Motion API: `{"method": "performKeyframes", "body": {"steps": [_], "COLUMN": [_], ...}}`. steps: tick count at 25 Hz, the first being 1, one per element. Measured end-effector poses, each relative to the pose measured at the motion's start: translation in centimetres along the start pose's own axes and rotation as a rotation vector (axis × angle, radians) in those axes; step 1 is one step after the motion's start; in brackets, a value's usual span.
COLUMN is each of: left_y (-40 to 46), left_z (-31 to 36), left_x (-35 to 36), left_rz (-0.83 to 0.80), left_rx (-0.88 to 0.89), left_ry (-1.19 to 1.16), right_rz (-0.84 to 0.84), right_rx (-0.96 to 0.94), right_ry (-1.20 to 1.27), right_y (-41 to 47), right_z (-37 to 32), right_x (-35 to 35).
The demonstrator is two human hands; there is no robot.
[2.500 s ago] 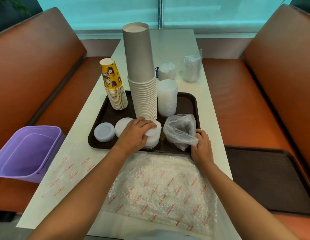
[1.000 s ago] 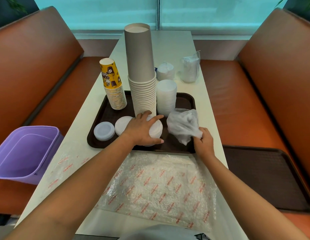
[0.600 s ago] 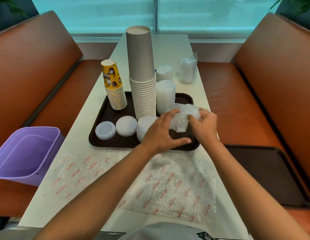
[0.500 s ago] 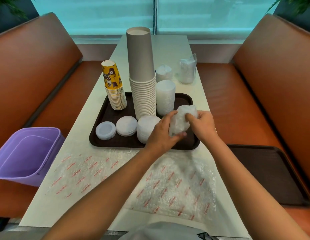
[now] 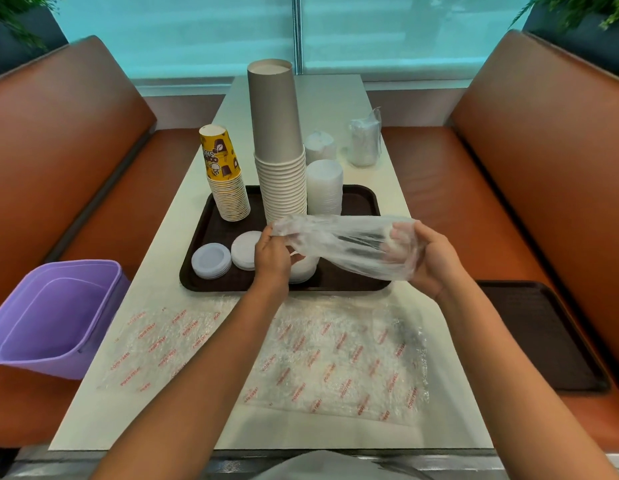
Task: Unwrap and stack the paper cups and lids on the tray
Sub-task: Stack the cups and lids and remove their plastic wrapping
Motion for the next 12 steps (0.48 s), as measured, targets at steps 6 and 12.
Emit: {"method": "performKeyframes", "body": {"steps": [6,12], "left_y": [-0.2,-7.2], "left_z": [0.2,8.0], "left_x": [-1.5,2.8], "left_rz": [0.011,-0.108], "left_rx": [0.01,1.161], "left_ry": [0.002,0.468], "right_rz": [0.016,-0.201], "right_rx": [0.001,-0.172], "right_ry": [0.305,-0.336], "right_y": [-0.6,-3.7], "right_z": [-1.6,-1.9], "right_x": [-1.0,2.7]}}
Point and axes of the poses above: each hand's wrist, its own y-axis towards the middle knuckle, its own x-axis out of the palm, z = x × y, the point moved 9 cm from there along y, towards the middle knuckle, and after that the axes turned 15 degrees about z, right-handed, at the moved point
